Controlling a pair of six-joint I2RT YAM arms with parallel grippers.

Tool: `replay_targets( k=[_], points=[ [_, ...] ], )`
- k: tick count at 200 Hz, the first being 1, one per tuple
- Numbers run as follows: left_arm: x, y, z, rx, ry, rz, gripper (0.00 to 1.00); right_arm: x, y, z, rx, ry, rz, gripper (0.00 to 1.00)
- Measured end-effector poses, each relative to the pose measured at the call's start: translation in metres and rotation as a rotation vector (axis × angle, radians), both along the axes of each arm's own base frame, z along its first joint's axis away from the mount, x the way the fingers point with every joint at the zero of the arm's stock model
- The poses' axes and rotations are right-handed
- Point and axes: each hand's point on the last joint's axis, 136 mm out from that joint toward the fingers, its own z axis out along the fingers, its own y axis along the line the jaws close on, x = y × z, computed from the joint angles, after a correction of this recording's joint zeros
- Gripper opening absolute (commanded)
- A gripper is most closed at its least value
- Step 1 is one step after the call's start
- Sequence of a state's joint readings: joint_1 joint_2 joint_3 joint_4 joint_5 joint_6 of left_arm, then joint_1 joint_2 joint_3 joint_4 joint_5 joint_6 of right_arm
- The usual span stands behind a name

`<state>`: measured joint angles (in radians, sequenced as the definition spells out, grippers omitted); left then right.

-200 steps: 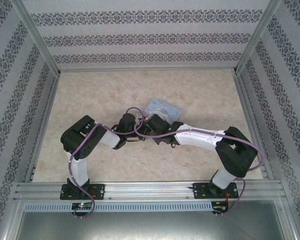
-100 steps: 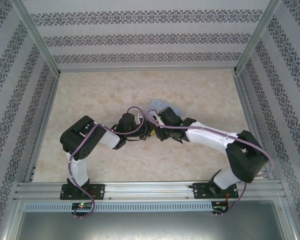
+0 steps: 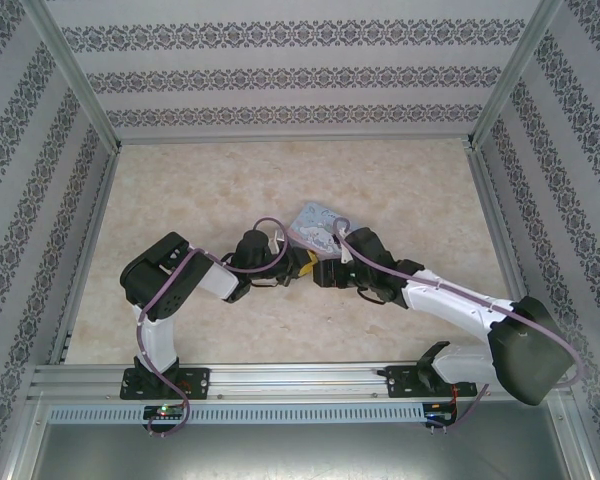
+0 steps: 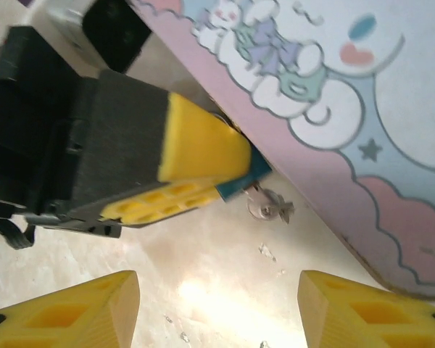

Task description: Unlock the padlock with the key

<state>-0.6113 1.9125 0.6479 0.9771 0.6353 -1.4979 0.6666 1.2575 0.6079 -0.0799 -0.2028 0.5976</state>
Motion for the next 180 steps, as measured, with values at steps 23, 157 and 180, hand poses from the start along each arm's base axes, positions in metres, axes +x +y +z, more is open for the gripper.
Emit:
replay_targets(
  k=[23, 157, 180],
  points=[
    [-0.005, -0.002, -0.002, 0.010, -0.007, -0.016, 0.00, -0.003, -0.001, -0.011, 0.026, 0.033, -0.040, 0.61],
    [-0.027, 0.005, 0.018, 0.077, -0.086, -0.026, 0.73, 0.059, -0.030, -0.012, 0.136, 0.033, -0.289, 0.61],
    [-0.028, 0.008, 0.037, 0.077, -0.129, -0.022, 0.81, 0.074, -0.032, -0.007, 0.165, 0.032, -0.309, 0.61]
  ],
)
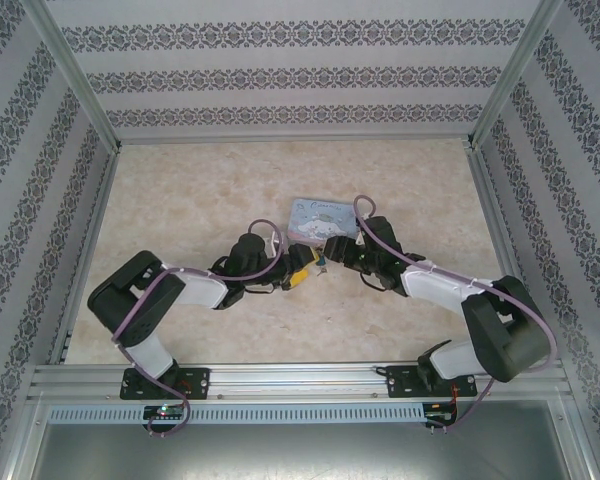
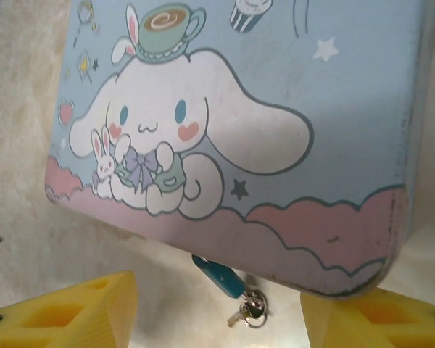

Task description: Unlock the padlock with the key

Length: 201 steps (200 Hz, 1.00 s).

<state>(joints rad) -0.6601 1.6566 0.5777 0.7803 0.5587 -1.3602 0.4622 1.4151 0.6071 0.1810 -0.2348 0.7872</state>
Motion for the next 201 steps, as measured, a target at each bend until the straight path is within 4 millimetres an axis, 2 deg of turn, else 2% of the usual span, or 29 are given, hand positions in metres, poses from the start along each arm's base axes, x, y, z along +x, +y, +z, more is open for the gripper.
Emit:
replay_targets(
  k=[48, 76, 95, 137, 182, 201],
  points=[
    [0.002, 0.014, 0.020, 0.075, -0.057, 0.016, 0.93, 0.021, -0.006, 0.004, 0.054, -0.002, -0.012, 0.60],
    [0.014, 0.026, 0.032, 0.139, -0.101, 0.042, 0.98, 0.021, -0.004, 0.007, 0.078, -0.008, 0.009, 0.57],
    [0.022, 0.034, 0.034, 0.170, -0.114, 0.058, 0.99, 0.012, -0.001, 0.005, 0.084, -0.010, 0.038, 0.55],
    [0.031, 0.048, 0.020, 0.236, -0.090, 0.076, 1.00, -0.012, 0.008, -0.015, 0.048, 0.015, 0.123, 0.52],
    [0.043, 0.053, 0.021, 0.256, -0.091, 0.088, 1.00, -0.017, 0.017, -0.046, 0.001, 0.066, 0.171, 0.49],
    [0.045, 0.052, 0.024, 0.255, -0.099, 0.088, 1.00, -0.013, 0.021, -0.049, -0.006, 0.067, 0.183, 0.48]
  ],
)
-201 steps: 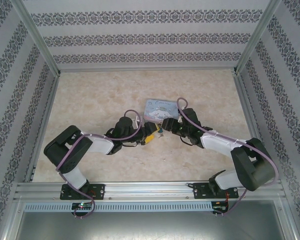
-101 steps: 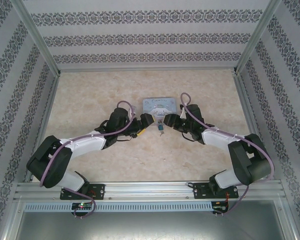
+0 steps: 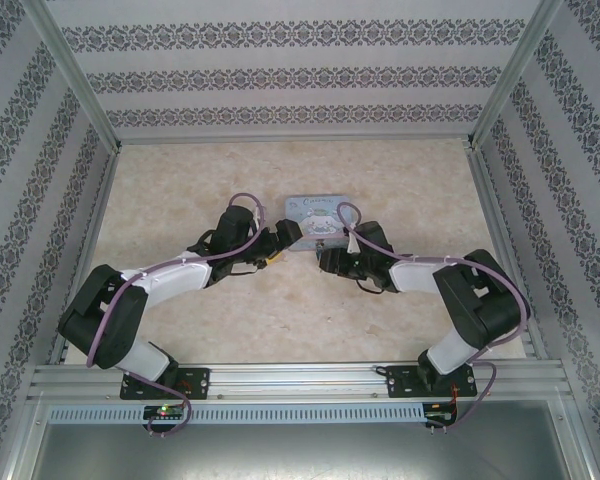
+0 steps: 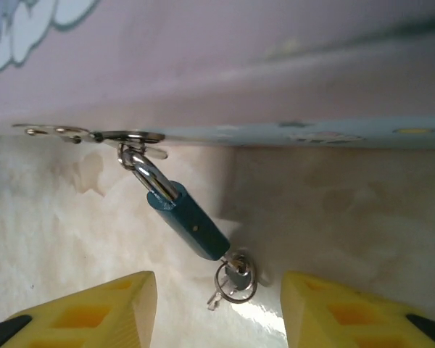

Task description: Unlock the padlock with the key

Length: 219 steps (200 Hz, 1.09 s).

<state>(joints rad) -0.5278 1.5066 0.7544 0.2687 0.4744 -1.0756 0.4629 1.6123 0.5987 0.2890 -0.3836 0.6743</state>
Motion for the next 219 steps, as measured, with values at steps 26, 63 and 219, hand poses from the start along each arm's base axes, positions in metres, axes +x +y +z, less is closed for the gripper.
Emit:
replay_targets(
  k=[26, 63, 219],
  points=[
    [-0.001, 0.000, -0.001, -0.001, 0.003, -0.004, 1.00, 0.012, 0.006, 0.003, 0.006, -0.015, 0.002, 0.46],
    [-0.004, 0.000, -0.004, -0.001, 0.015, -0.012, 1.00, 0.019, 0.009, 0.004, 0.004, -0.026, 0.008, 0.46],
    [-0.009, 0.000, -0.019, 0.007, 0.050, -0.024, 1.00, 0.026, 0.020, 0.003, 0.024, -0.057, 0.057, 0.36]
  ],
)
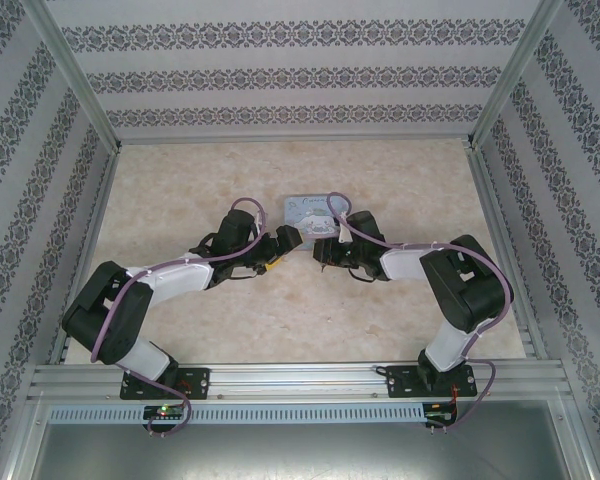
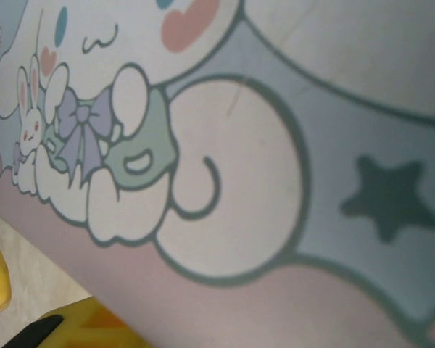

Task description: Unlock the padlock with the key

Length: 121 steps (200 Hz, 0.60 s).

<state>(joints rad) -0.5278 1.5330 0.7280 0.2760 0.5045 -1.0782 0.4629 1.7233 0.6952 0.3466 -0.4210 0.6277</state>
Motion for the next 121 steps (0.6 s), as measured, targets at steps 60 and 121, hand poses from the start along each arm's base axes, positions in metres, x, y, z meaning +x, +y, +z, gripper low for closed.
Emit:
replay_targets(
  k=[60, 121],
  points=[
    [-0.0007, 0.0003, -0.0011, 0.000, 0.004, 0.001, 1.00, -0.0023, 0.0004, 0.0000, 0.015, -0.027, 0.010, 0.33],
    [-0.0010, 0.0005, -0.0016, 0.001, 0.005, 0.001, 1.00, -0.0037, 0.0008, 0.0003, 0.027, -0.041, 0.015, 0.25]
  ],
)
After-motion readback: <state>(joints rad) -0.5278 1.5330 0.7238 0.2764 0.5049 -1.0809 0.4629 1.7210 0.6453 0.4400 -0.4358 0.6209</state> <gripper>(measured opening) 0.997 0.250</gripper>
